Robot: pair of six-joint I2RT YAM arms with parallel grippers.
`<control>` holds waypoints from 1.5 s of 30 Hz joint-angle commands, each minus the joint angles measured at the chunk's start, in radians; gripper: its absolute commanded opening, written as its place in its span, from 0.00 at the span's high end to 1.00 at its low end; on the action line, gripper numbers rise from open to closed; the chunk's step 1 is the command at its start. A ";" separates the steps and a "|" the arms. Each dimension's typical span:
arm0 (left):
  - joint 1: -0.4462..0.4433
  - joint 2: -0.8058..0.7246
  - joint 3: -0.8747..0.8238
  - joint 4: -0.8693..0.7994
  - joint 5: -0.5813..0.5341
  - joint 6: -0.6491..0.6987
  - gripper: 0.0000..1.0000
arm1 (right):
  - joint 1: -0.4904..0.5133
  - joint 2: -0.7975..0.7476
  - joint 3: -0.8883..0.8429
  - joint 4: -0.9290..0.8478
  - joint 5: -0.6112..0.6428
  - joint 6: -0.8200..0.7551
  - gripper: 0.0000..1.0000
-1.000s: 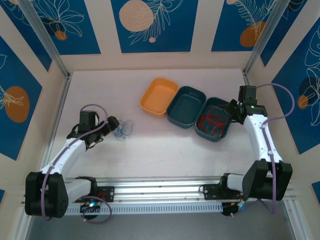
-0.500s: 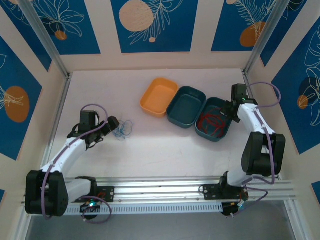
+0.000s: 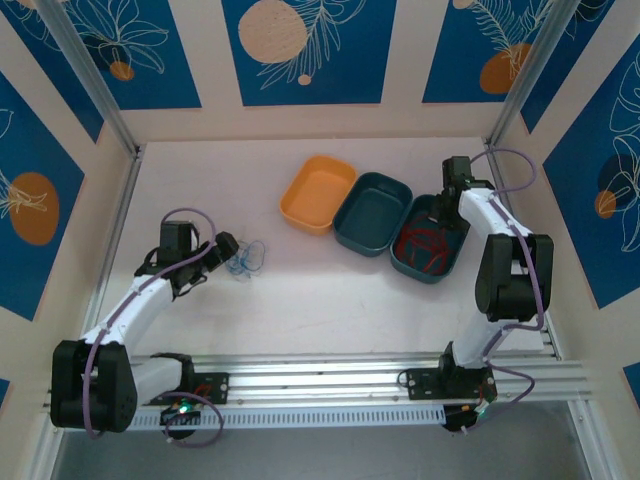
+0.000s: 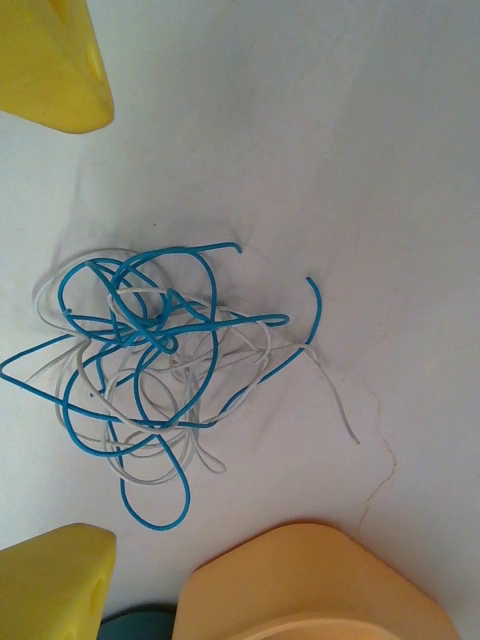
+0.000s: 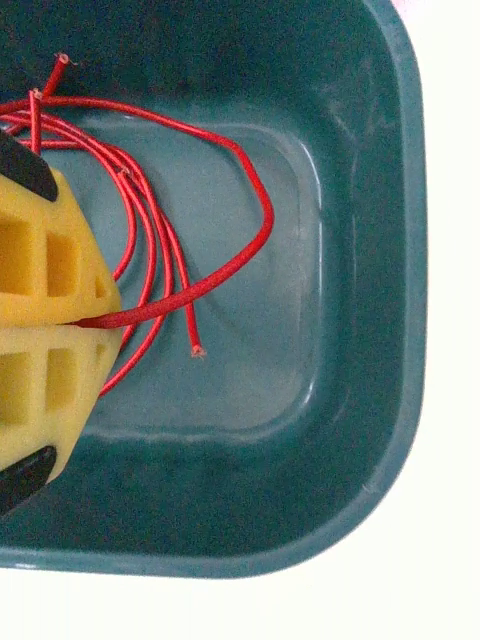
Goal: Untangle the cables
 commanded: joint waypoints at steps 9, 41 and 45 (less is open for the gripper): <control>0.005 0.005 -0.015 0.009 0.012 0.016 0.00 | -0.004 -0.045 0.051 -0.099 0.090 -0.030 0.65; -0.002 0.192 0.081 0.035 0.128 0.092 0.09 | 0.433 -0.354 0.071 -0.123 -0.075 0.000 0.01; -0.020 0.280 0.112 0.067 0.178 0.115 0.19 | 0.509 -0.333 0.099 -0.113 -0.059 0.013 0.01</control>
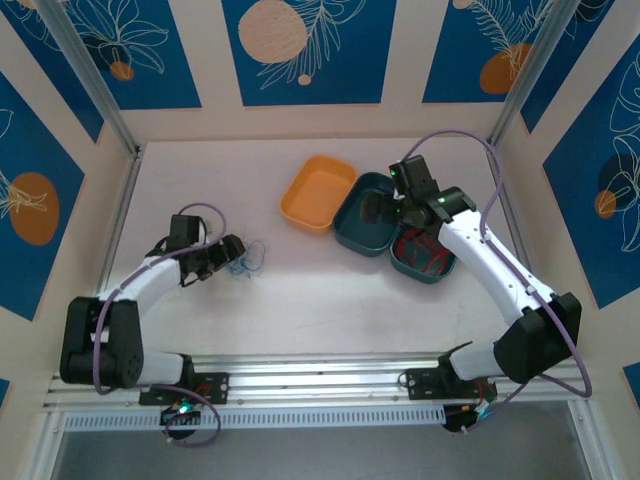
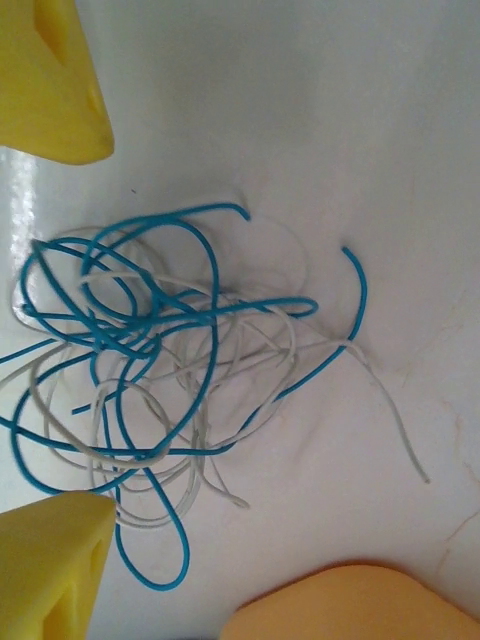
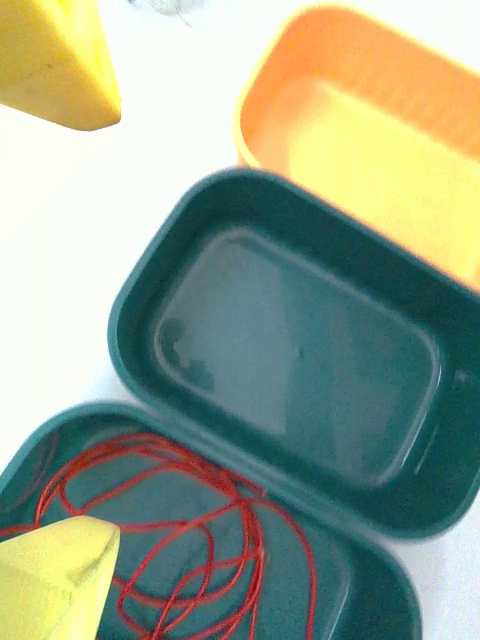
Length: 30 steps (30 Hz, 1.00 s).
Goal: Untangle the cables
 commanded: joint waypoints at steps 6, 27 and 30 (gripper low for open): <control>-0.064 0.121 0.051 0.078 0.098 0.038 0.46 | 0.103 0.035 0.055 0.030 0.011 0.027 0.01; -0.261 0.024 -0.011 0.065 0.167 -0.061 0.67 | 0.294 0.278 0.084 0.068 -0.303 0.115 0.22; -0.261 0.008 -0.007 0.033 0.106 -0.060 0.65 | 0.304 0.328 0.095 0.077 -0.346 0.128 0.28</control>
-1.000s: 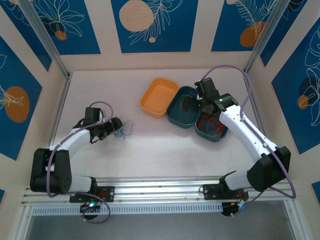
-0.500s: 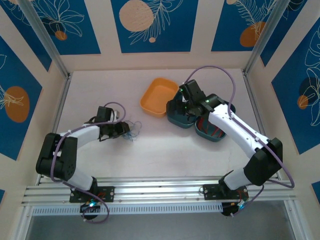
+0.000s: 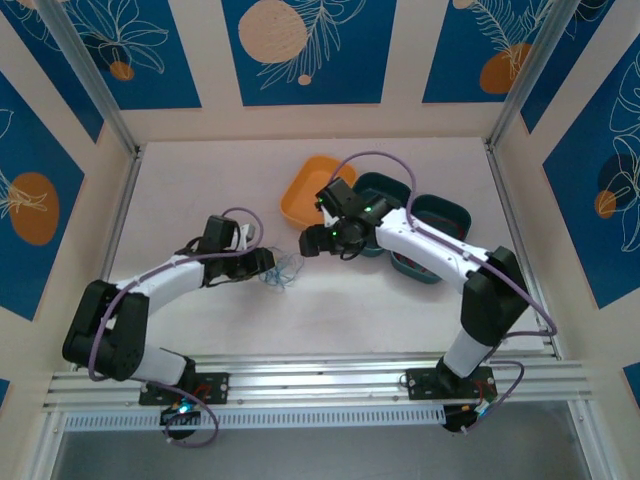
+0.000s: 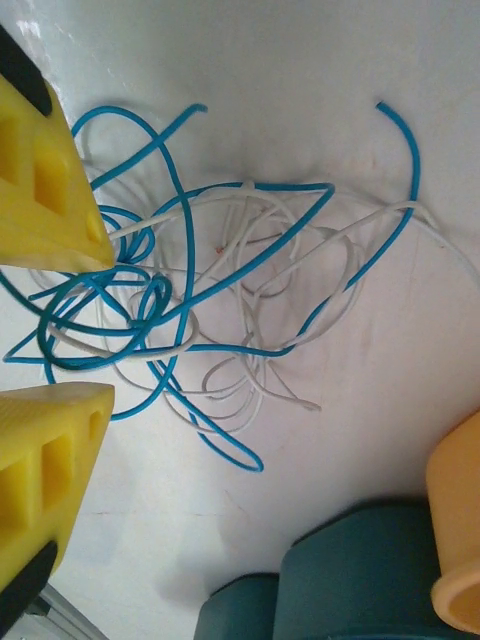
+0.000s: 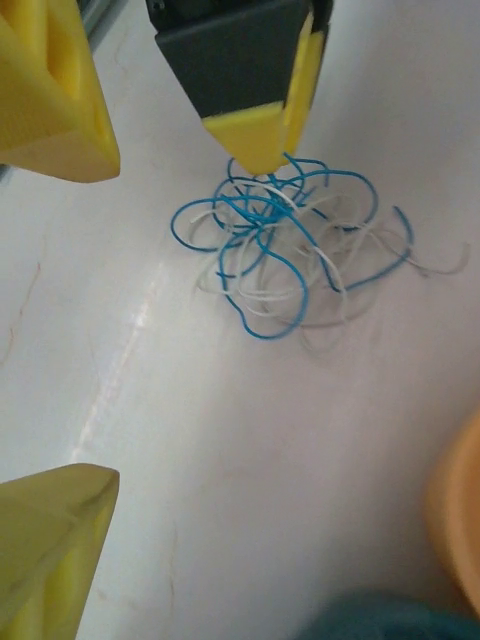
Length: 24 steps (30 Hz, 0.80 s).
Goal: Untangle the cables
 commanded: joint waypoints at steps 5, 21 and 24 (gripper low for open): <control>-0.004 -0.016 0.012 -0.083 -0.112 0.002 0.66 | 0.015 0.120 0.081 0.003 -0.099 0.035 0.39; -0.004 0.052 0.036 -0.057 -0.124 0.002 0.72 | -0.001 0.324 0.195 0.000 -0.116 0.041 0.53; -0.004 0.054 0.033 -0.058 -0.130 0.002 0.73 | 0.000 0.341 0.207 0.008 -0.138 0.037 0.54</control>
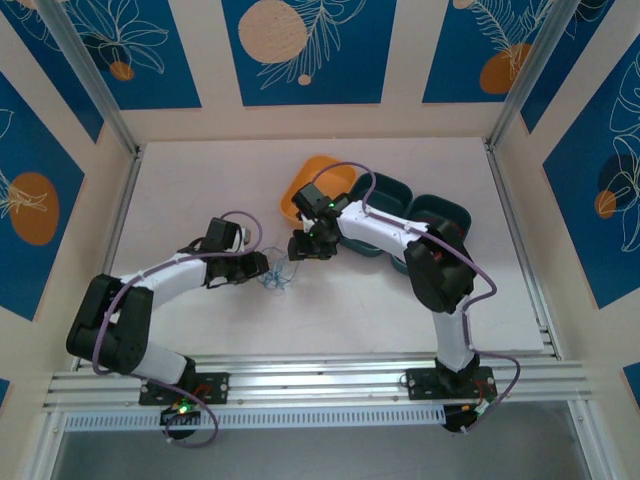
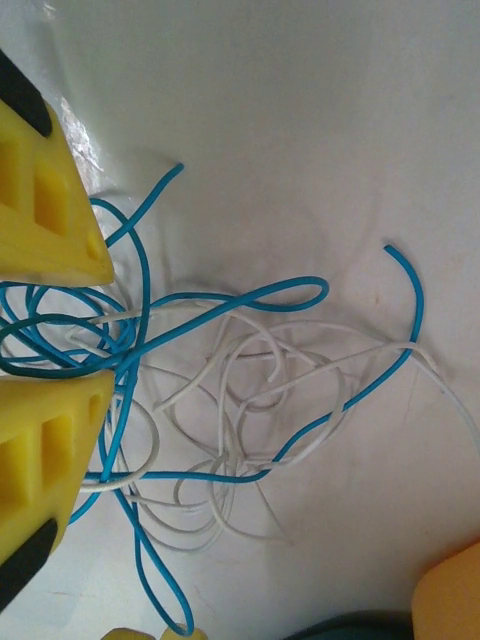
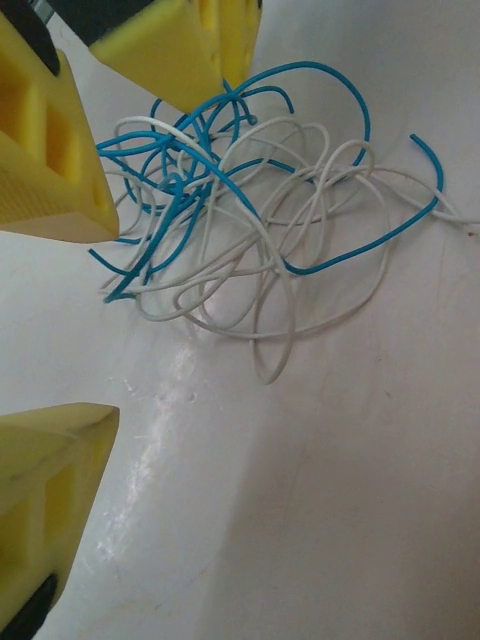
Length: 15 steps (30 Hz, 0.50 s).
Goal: Untangle the cables
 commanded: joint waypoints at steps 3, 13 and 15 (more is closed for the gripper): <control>-0.004 0.011 0.024 -0.007 -0.025 0.005 0.75 | 0.000 0.022 0.034 0.010 -0.065 -0.009 0.54; -0.003 0.014 0.030 -0.004 -0.023 0.008 0.79 | 0.000 0.064 0.047 0.037 -0.055 -0.030 0.62; -0.004 0.013 0.028 -0.005 -0.026 0.008 0.79 | 0.001 0.071 0.053 0.037 -0.045 -0.031 0.67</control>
